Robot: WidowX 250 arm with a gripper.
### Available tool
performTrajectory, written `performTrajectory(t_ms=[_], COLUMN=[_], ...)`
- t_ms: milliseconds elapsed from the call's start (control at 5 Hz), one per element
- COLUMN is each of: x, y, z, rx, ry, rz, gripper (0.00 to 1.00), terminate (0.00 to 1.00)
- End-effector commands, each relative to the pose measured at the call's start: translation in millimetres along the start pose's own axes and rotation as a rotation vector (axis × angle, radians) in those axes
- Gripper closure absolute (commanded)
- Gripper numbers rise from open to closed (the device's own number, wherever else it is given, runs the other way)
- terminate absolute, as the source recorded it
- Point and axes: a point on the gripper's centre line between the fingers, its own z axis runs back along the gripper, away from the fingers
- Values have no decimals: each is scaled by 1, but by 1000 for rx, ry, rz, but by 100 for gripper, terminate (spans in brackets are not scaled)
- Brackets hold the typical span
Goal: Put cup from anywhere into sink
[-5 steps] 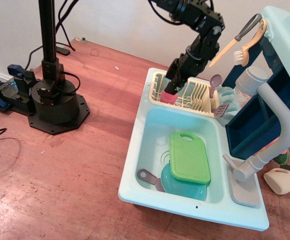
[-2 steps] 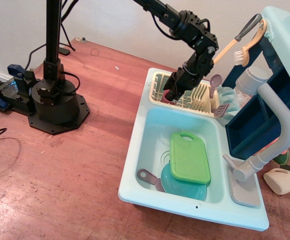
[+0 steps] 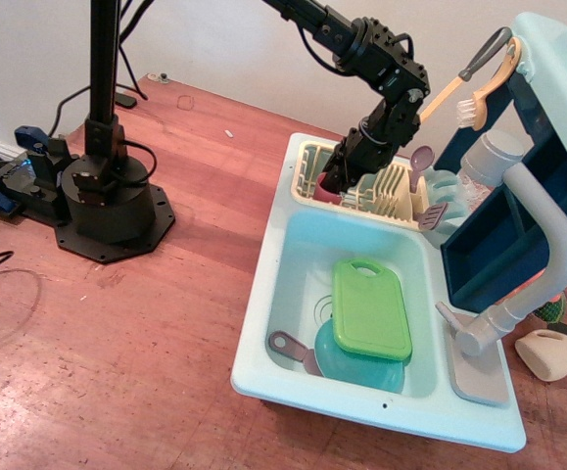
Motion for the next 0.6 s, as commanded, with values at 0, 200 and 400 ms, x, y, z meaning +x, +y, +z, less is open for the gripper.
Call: performTrajectory(t_ms=[0, 200, 400], x=[6, 13, 14], y=[1, 22, 30], z=[26, 72, 105], rx=[21, 113, 159], ry=[-70, -94, -131], rz=[0, -26, -28], gripper=[100, 100, 100], terminate=[0, 0, 0])
